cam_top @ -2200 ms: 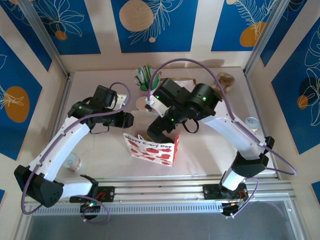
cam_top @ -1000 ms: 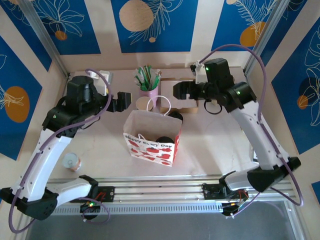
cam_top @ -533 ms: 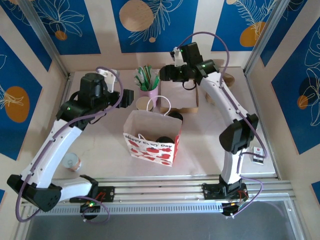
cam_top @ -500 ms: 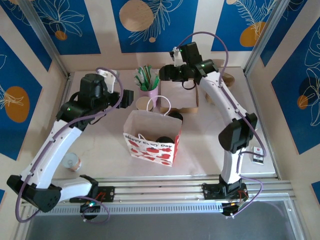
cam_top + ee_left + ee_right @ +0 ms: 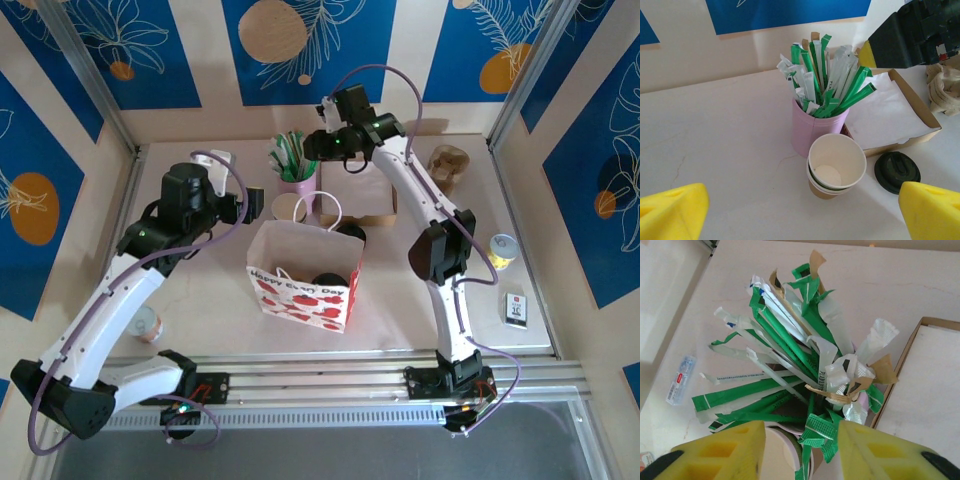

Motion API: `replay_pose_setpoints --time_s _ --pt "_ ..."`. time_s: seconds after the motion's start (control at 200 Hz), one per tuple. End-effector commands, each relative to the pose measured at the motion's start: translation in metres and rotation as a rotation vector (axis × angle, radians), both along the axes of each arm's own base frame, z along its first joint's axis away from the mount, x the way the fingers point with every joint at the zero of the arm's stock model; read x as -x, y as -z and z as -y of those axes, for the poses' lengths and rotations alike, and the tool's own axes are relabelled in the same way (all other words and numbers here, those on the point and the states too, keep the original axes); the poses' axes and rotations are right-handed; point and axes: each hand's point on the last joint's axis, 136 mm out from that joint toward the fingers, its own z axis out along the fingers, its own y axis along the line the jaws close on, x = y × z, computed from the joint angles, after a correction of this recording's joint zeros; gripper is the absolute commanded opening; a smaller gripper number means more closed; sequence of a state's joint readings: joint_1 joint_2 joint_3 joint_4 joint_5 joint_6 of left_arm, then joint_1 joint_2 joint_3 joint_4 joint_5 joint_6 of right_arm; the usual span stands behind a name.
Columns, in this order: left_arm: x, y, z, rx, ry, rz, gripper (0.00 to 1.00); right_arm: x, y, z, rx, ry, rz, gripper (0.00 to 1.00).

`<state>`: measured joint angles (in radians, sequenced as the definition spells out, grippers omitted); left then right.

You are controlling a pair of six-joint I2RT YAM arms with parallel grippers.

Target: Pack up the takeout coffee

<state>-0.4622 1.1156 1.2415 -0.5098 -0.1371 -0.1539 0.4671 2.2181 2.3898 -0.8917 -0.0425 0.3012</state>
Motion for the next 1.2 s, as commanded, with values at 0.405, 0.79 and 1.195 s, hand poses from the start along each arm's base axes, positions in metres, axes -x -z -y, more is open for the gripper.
replay_pose_setpoints --time_s 0.405,0.79,1.195 --pt "-0.003 0.0 -0.005 -0.021 -0.016 0.03 0.97 0.002 0.01 -0.009 0.13 -0.007 0.048 0.34" --pt "-0.003 0.003 -0.006 -0.031 -0.012 0.027 0.97 -0.003 0.013 -0.012 0.146 -0.004 0.051 0.3" --pt "-0.002 0.004 -0.006 -0.033 -0.01 0.031 0.97 0.004 -0.008 -0.016 0.159 -0.018 0.107 0.17"
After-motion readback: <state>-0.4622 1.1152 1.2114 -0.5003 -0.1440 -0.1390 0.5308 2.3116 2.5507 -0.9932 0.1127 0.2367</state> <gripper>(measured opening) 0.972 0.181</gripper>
